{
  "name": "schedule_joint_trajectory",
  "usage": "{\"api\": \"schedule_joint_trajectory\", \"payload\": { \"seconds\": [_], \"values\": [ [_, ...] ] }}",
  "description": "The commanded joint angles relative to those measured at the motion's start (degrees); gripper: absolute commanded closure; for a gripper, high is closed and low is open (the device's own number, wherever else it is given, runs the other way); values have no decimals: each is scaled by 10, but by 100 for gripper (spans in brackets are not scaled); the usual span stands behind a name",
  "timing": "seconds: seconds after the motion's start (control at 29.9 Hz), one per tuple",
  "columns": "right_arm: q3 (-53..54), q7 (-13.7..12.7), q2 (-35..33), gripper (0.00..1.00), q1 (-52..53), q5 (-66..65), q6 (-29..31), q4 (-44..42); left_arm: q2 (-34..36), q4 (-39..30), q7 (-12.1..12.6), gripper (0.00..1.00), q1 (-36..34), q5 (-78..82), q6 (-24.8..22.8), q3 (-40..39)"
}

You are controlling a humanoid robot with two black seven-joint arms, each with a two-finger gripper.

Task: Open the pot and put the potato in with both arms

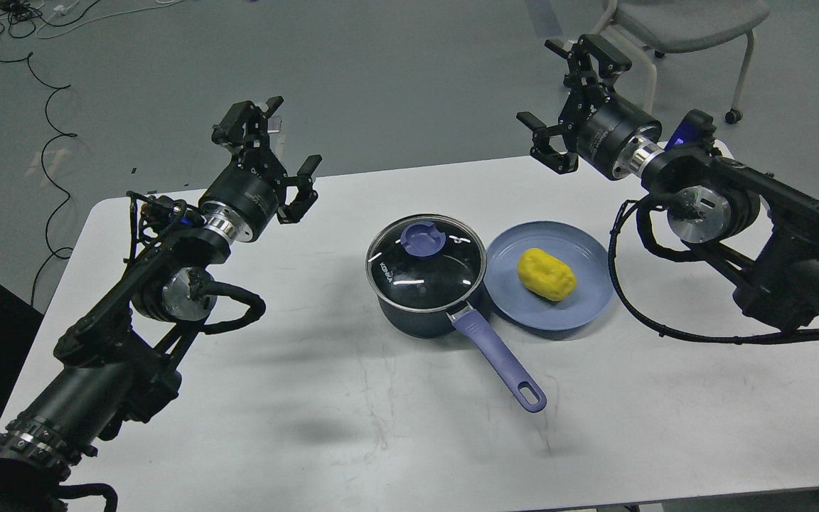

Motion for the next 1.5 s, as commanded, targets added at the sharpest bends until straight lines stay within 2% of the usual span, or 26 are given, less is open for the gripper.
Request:
{"api": "schedule_joint_trajectory", "payload": {
  "seconds": [0.0,0.84,1.47],
  "values": [
    [-1,1,2,0,-6,-2,1,0,3,-3,0,2,14,0,1,-3],
    [-17,4,2,0,-28,-11,1,5,19,-9,-4,2,10,0,5,-15],
    [-5,7,-39,0,-31,-12,1,35,14,-9,-3,2,8,8,4,-11]
  ]
}}
